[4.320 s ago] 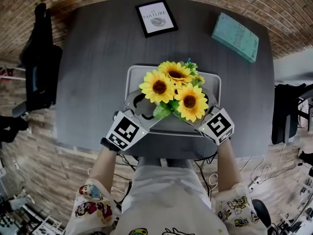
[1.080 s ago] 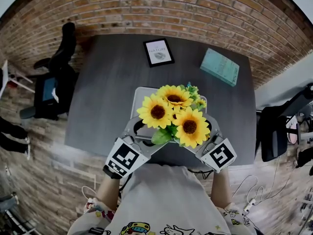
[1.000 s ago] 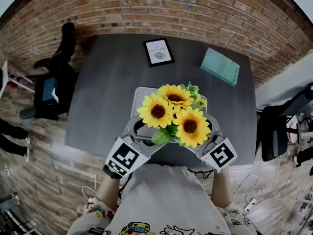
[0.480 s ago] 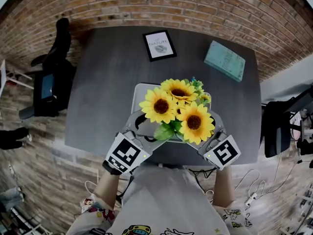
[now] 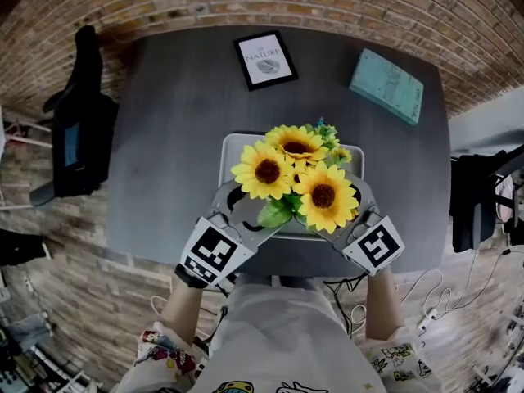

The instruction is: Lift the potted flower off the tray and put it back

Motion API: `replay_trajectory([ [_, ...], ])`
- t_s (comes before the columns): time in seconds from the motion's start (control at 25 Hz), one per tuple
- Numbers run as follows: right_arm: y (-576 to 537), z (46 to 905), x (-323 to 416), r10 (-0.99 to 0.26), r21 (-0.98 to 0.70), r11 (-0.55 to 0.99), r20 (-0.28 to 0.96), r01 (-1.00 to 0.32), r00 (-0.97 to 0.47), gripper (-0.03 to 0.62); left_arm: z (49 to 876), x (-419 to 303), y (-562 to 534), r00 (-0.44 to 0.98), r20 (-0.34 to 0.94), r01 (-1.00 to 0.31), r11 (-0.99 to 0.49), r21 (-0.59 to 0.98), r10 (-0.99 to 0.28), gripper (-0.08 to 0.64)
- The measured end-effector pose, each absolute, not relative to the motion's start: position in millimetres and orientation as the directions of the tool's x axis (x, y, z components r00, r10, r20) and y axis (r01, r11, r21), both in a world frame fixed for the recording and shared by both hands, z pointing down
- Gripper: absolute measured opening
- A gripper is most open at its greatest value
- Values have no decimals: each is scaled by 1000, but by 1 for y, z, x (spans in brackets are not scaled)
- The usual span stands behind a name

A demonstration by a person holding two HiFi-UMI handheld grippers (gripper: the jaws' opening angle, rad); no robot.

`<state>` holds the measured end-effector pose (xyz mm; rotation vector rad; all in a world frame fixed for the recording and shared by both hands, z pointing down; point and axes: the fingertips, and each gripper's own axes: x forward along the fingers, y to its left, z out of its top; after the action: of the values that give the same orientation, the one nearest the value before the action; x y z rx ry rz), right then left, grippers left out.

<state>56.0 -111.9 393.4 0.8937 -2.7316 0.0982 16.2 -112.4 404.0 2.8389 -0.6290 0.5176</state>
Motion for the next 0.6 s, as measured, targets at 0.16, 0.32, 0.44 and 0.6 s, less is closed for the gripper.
replay_trajectory([
  [0.16, -116, 416, 57, -563, 5, 809, 294, -587, -773, 422, 426, 17, -117, 843, 398, -440, -889, 126, -360, 373],
  [0.32, -120, 438, 58, -557, -21, 805, 314, -593, -769, 422, 448, 18, -121, 841, 415, -438, -887, 149, -346, 373],
  [0.44, -120, 455, 57, -550, -37, 804, 330, -593, -767, 422, 464, 17, -121, 838, 431, -434, -886, 160, -333, 371],
  [0.6, -119, 477, 60, -556, -82, 782, 356, -617, -751, 422, 482, 18, -120, 837, 447, -428, -888, 171, -317, 371],
])
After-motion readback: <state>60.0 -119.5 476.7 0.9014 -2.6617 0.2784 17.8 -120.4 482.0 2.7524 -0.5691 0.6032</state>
